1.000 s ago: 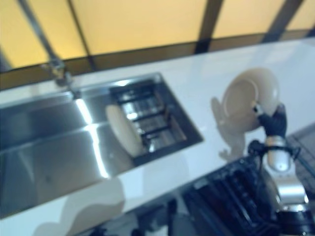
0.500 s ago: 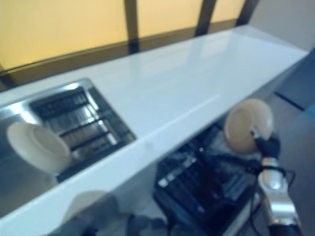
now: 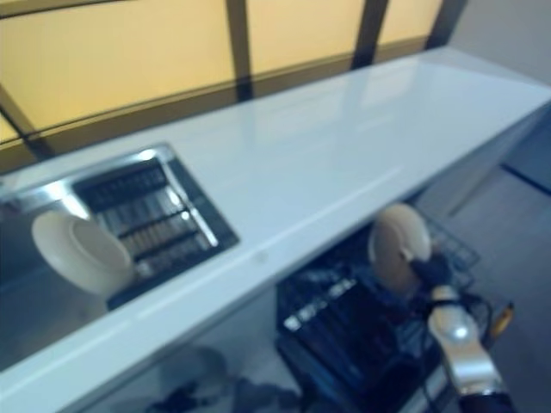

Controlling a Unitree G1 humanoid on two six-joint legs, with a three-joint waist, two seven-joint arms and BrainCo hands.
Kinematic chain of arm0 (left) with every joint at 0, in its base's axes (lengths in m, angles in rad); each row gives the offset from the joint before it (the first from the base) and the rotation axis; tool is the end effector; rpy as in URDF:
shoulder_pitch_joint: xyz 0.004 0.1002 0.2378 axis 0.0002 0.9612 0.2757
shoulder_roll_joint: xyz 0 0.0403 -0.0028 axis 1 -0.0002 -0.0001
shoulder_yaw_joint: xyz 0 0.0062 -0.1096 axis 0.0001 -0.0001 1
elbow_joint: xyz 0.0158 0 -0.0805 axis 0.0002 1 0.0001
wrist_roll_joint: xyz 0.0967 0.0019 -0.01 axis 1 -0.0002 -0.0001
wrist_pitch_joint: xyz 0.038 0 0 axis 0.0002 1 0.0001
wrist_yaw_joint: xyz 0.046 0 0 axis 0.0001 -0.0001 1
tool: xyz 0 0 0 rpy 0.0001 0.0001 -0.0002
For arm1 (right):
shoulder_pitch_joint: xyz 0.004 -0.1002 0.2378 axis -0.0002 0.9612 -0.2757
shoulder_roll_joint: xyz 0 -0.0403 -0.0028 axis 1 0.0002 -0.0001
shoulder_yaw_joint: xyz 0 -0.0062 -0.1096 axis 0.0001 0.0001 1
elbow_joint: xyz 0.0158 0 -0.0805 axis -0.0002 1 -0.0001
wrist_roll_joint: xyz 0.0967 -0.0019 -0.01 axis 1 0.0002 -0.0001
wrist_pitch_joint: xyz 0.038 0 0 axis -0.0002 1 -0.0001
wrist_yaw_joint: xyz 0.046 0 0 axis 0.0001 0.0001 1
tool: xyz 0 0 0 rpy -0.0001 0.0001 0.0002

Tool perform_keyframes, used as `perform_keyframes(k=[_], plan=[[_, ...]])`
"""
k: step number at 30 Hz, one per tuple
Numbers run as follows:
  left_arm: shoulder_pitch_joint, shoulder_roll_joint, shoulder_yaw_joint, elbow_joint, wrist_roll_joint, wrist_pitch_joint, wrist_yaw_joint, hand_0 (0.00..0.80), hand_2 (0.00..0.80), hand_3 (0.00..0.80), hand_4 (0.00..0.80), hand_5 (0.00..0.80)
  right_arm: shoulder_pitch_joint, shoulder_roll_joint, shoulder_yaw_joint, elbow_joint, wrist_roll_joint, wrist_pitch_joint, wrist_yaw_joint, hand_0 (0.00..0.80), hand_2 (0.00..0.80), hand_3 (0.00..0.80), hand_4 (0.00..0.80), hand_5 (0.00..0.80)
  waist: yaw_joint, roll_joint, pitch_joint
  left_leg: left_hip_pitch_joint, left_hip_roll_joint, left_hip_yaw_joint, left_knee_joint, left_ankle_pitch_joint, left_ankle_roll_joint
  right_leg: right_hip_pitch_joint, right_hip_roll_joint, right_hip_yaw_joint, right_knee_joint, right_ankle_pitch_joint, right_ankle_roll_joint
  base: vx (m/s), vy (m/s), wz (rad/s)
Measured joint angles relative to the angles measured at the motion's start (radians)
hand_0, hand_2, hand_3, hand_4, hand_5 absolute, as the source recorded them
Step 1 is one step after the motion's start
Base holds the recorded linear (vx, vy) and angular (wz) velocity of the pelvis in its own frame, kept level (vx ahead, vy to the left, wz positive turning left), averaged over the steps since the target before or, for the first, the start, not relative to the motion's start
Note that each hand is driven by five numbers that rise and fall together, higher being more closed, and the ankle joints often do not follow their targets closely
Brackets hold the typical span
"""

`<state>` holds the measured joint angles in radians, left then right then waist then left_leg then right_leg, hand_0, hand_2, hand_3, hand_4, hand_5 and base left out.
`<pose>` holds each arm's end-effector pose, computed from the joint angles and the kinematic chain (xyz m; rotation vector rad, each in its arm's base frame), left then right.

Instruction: Take plates into dishwasher

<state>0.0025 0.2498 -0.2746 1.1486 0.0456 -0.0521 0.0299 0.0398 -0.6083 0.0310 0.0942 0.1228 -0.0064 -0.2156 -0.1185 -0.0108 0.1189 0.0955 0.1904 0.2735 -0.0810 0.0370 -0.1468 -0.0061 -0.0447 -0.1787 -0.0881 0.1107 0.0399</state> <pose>0.0834 0.2150 -0.1157 0.4292 1.1131 -0.1110 0.1899 -0.2682 0.0511 -0.4989 0.0810 -0.2155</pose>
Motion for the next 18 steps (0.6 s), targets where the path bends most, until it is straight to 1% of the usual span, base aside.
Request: perform_keyframes(k=[2,6,11,18], plan=[[0.001,0.003,-0.006,0.000,0.000,0.001,0.000,0.000,0.000,0.000,0.000,0.000,-0.004,-0.002,0.023,0.006,-0.046,0.013,0.003,0.800,0.800,0.800,0.800,0.800,0.002,0.004,0.001,-0.003,-0.002,-0.005,0.001,0.002,-0.003,0.000,-0.003,-0.005,-0.002,-0.001,0.002,-0.048,-0.053,0.11],[-0.003,0.003,-0.007,-0.010,0.000,0.001,0.000,0.000,0.000,0.000,0.000,0.000,-0.018,-0.013,0.026,0.026,-0.136,0.013,0.019,0.800,0.800,0.800,0.800,0.800,0.011,0.019,0.010,-0.005,-0.005,-0.010,0.001,0.002,-0.002,0.002,-0.008,-0.015,-0.003,-0.003,0.005,-0.050,-0.034,0.05],[-0.020,0.003,-0.009,-0.023,0.001,0.001,-0.001,0.000,0.000,0.000,0.000,0.000,-0.025,-0.077,0.037,0.029,-0.204,0.013,0.046,0.800,0.800,0.800,0.800,0.800,0.011,0.041,0.024,-0.021,-0.005,-0.032,0.006,0.003,0.007,0.002,-0.010,-0.034,-0.003,-0.005,0.006,-0.041,-0.029,0.12],[-0.025,0.003,-0.009,-0.029,0.002,0.009,-0.001,0.000,0.000,0.000,0.000,0.000,-0.026,-0.077,0.086,0.044,-0.308,0.011,0.076,0.800,0.800,0.800,0.800,0.800,0.014,0.049,0.037,-0.025,-0.006,-0.037,0.006,0.003,0.006,0.002,-0.012,-0.040,-0.003,-0.006,0.007,-0.028,-0.010,0.03]])
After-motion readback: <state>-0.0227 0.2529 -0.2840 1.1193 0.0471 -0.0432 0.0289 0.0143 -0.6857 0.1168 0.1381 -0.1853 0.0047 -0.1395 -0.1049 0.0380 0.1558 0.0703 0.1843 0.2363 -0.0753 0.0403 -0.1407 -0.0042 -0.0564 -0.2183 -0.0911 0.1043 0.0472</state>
